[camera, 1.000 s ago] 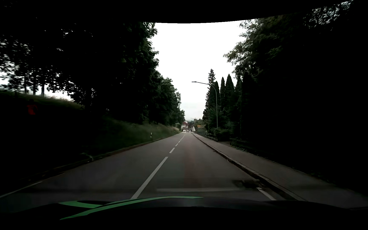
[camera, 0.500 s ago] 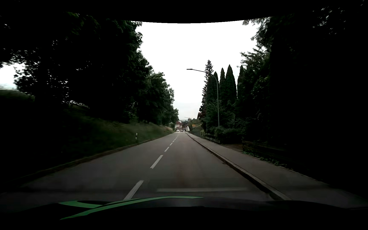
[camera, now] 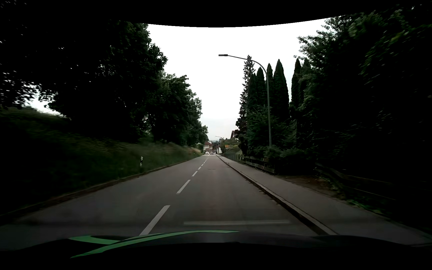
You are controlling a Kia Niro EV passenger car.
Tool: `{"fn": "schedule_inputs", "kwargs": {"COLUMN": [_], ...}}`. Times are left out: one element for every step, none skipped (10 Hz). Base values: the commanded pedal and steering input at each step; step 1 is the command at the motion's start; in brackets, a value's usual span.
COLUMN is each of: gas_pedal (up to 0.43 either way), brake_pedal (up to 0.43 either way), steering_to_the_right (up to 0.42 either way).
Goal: Follow the waypoints while adhering to traffic rules and regulations
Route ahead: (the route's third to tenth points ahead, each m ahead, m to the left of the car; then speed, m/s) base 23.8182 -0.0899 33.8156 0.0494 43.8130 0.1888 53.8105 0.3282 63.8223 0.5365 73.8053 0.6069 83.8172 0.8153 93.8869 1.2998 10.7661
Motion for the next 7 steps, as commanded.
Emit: {"fn": "schedule_inputs", "kwargs": {"gas_pedal": [0.098,0.098,0.087,0.087,0.087,0.079,0.067], "brake_pedal": [0.000,0.000,0.000,0.000,0.000,0.000,0.000], "steering_to_the_right": [-0.005,-0.005,-0.005,-0.005,-0.005,-0.004,-0.004]}}
